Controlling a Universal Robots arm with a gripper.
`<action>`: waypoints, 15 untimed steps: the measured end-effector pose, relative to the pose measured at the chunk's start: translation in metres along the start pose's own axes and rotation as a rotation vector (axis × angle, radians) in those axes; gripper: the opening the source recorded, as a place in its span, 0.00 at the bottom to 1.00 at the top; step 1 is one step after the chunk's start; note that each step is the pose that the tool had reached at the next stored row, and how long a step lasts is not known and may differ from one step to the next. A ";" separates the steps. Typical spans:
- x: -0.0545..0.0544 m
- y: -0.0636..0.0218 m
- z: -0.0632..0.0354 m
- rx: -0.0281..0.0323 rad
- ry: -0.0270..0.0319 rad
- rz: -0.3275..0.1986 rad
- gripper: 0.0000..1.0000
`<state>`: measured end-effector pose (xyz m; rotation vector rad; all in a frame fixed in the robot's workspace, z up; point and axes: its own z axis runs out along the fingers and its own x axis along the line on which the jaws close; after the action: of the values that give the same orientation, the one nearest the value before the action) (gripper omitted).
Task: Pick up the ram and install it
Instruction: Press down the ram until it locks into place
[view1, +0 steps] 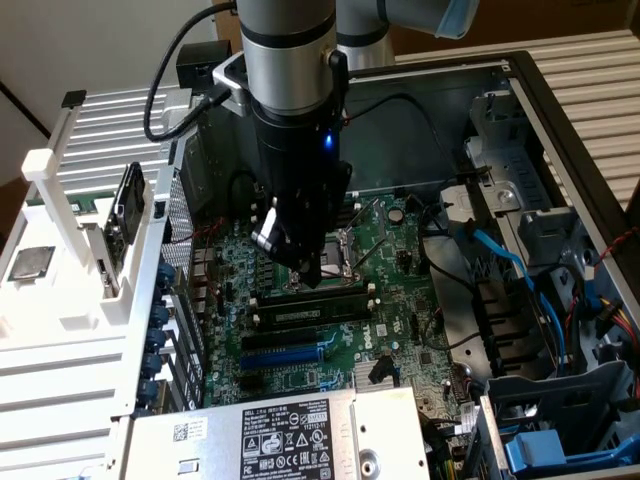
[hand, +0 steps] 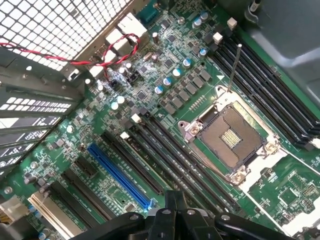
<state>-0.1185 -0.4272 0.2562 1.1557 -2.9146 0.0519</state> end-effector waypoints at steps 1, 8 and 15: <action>0.000 0.0000 0.0000 -0.0002 0.0004 0.015 0.10; 0.000 0.0000 0.0000 -0.0023 0.0038 0.134 0.10; 0.000 0.0000 0.0000 -0.0047 0.0077 0.267 0.10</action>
<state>-0.1185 -0.4272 0.2562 0.7556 -3.0385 0.0501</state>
